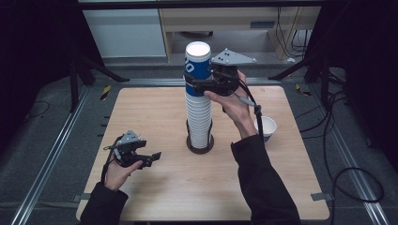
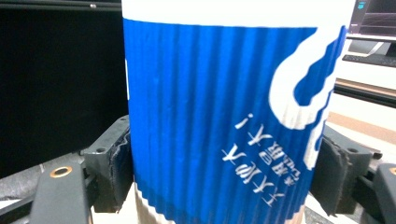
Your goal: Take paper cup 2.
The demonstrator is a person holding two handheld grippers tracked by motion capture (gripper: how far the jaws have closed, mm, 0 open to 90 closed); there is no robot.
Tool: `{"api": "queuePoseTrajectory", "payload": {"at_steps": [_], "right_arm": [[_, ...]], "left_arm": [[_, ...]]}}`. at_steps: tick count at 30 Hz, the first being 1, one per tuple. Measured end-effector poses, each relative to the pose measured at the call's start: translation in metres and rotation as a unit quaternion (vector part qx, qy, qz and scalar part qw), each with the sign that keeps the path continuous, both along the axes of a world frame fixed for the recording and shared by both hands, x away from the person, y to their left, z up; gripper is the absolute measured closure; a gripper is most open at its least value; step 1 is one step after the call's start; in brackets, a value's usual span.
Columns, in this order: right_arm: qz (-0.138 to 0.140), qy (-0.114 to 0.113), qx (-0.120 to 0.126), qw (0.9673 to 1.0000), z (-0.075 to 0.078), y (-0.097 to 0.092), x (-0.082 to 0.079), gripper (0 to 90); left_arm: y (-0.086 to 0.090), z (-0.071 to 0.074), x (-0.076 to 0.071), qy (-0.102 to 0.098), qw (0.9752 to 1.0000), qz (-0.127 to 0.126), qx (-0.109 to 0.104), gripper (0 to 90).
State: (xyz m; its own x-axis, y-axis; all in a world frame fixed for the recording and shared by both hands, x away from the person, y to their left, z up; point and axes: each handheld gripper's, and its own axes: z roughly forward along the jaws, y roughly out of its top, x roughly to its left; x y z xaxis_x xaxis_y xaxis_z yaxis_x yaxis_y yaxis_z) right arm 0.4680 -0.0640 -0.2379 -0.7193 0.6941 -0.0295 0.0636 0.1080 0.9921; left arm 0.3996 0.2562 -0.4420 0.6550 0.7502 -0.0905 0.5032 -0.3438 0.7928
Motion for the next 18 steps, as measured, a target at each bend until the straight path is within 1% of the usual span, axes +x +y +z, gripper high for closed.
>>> {"api": "queuePoseTrajectory", "payload": {"at_steps": [1,6,7,10,17,18], "right_arm": [[0.000,0.000,0.000,1.0000,0.000,0.000,0.000,21.1],[-0.002,-0.006,0.008,0.9999,0.011,-0.002,-0.001,21.0],[-0.002,-0.006,0.008,0.9999,0.011,-0.002,-0.001,21.0],[-0.004,-0.013,0.013,0.9998,0.018,-0.005,-0.003,21.0],[-0.006,-0.029,0.023,0.9993,0.028,-0.012,-0.009,20.9],[-0.004,-0.032,0.023,0.9992,0.031,-0.016,-0.012,20.9]], "left_arm": [[0.000,0.000,0.000,0.000,1.0000,0.000,0.000,15.1],[0.000,0.001,0.000,-0.001,1.0000,0.001,-0.002,15.1],[0.000,0.001,0.000,-0.001,1.0000,0.001,-0.002,15.1],[0.000,0.000,0.000,-0.001,1.0000,0.001,-0.001,15.1],[0.000,0.001,-0.001,-0.002,1.0000,0.000,-0.001,15.1],[0.000,0.001,-0.001,-0.003,1.0000,0.000,0.000,15.1]]}}
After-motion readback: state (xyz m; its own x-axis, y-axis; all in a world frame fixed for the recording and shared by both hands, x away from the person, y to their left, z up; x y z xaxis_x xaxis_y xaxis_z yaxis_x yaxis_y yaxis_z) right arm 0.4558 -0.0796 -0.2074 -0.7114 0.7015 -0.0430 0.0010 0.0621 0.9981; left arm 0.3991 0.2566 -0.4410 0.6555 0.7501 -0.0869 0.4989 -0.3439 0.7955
